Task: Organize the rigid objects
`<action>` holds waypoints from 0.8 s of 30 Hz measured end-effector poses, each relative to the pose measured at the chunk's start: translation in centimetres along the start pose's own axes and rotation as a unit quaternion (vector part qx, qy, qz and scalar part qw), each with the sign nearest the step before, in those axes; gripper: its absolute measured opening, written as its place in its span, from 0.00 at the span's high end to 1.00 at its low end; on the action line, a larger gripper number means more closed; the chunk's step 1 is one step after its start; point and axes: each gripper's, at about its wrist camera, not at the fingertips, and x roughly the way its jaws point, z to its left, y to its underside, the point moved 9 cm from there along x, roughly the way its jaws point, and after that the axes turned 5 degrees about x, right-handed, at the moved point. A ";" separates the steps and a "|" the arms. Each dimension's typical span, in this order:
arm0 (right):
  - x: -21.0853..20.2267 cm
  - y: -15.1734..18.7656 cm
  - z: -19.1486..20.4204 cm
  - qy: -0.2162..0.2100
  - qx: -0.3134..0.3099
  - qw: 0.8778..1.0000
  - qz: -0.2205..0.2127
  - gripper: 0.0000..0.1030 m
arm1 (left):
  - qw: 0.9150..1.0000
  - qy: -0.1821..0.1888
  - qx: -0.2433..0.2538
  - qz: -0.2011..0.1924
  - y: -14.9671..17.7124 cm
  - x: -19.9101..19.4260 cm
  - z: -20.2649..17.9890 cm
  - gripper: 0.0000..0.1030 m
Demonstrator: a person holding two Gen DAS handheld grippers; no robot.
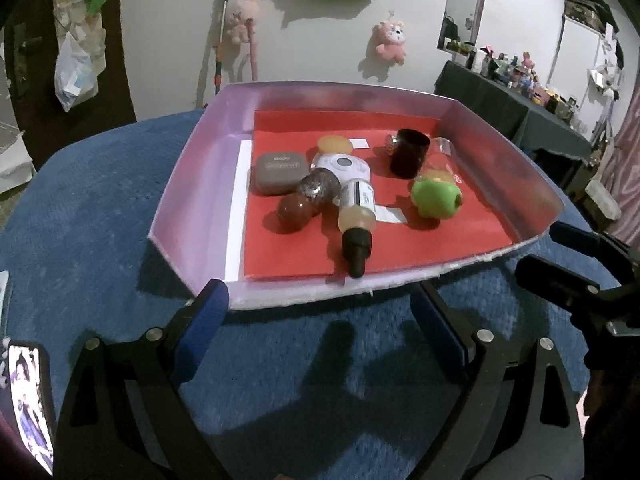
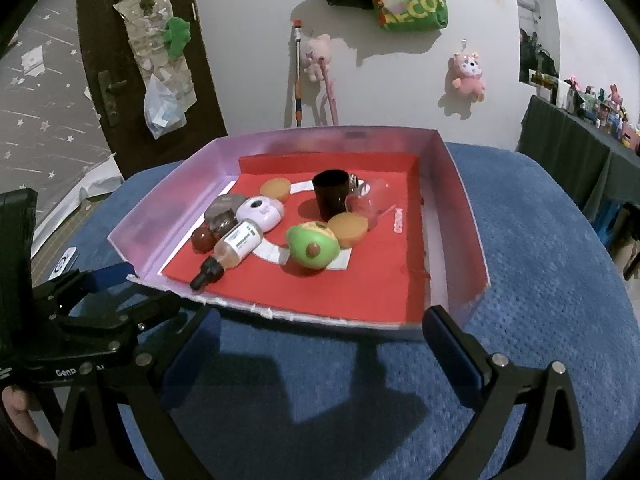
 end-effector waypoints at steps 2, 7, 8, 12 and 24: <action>-0.3 0.5 -0.2 0.001 0.002 1.000 0.001 0.00 | 1.000 0.012 -0.002 0.002 0.4 -0.4 -0.3 0.10; -0.2 2.0 -0.4 0.004 0.002 1.000 0.018 0.00 | 0.999 0.032 -0.008 0.011 1.5 -0.5 -1.0 0.09; -0.2 2.4 -0.4 0.005 0.001 1.000 0.022 0.00 | 0.999 0.031 -0.006 0.014 1.7 -0.5 -1.1 0.09; 0.1 3.8 -0.6 0.008 0.001 0.999 0.037 0.00 | 0.999 0.030 -0.007 0.024 2.7 0.0 -1.3 0.09; 0.6 5.3 -1.1 0.025 -0.003 0.998 0.050 0.00 | 0.998 0.038 -0.015 0.047 4.4 0.5 -1.2 0.09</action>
